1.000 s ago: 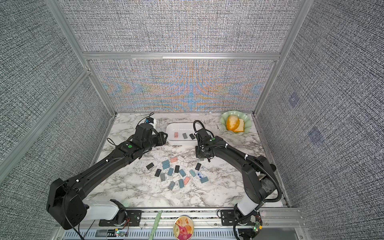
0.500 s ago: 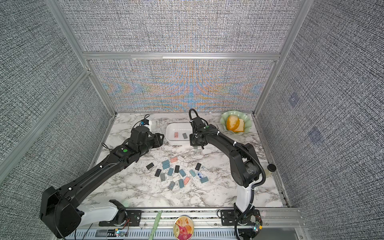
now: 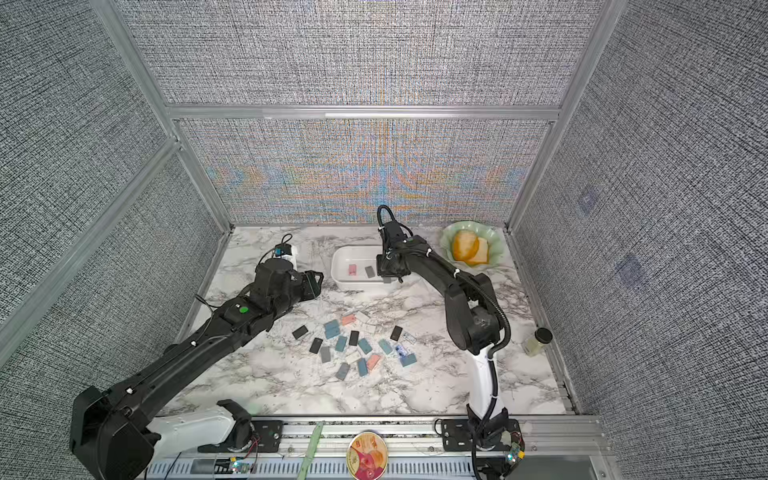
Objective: Put the eraser in the storage box
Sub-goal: Place the eraser in the storage box.
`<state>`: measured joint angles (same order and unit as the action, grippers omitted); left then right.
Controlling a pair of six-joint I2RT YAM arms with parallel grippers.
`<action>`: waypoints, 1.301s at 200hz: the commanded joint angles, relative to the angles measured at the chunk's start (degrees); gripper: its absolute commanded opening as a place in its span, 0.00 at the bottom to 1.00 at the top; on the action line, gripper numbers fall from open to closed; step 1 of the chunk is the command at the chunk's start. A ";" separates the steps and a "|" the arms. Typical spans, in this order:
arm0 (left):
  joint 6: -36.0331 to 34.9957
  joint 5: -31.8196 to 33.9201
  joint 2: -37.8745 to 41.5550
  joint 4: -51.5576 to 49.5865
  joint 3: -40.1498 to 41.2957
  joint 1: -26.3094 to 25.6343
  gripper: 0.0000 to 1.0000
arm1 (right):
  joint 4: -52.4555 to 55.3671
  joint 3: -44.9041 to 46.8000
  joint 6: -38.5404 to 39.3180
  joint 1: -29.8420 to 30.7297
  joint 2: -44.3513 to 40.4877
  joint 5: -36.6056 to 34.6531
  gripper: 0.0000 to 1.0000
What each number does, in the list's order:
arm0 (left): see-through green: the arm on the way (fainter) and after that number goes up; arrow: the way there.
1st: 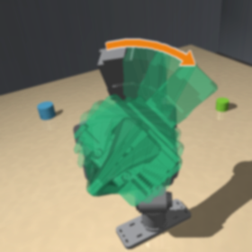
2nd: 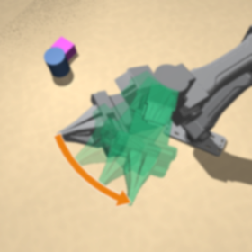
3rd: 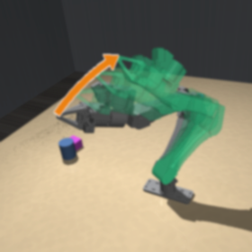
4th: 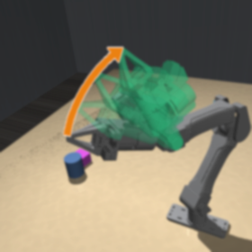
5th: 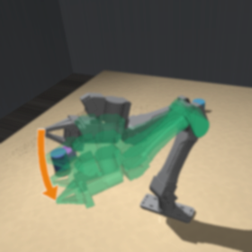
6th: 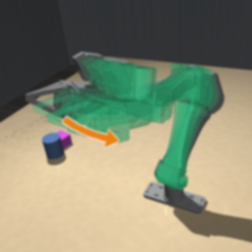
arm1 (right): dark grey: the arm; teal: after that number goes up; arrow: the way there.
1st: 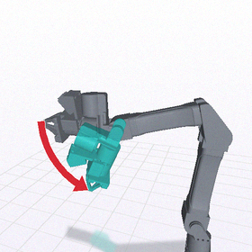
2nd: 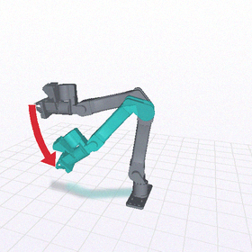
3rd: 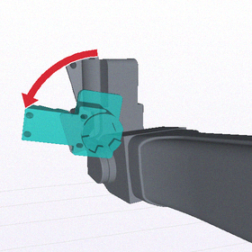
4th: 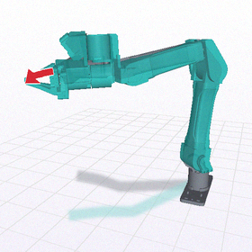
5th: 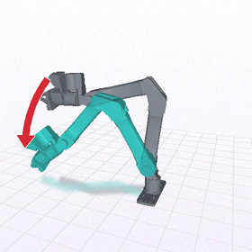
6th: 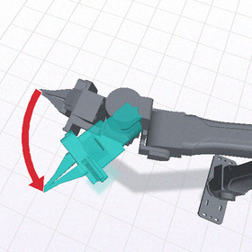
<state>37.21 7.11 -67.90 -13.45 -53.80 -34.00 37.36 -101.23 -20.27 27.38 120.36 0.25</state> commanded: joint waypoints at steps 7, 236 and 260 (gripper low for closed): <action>0.41 0.00 0.41 0.88 0.44 0.06 0.50 | 1.05 -2.92 -0.10 -0.65 2.18 1.05 0.29; 1.59 0.97 3.73 0.57 2.79 0.07 0.50 | 2.27 -10.92 -1.15 -1.70 12.46 2.17 0.52; 1.72 1.23 4.07 0.38 2.99 0.07 0.50 | 2.45 -11.00 -1.09 -1.71 12.05 2.12 0.54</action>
<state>39.05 7.57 -64.29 -13.43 -50.92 -34.00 38.57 -111.87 -20.97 25.76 133.03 2.57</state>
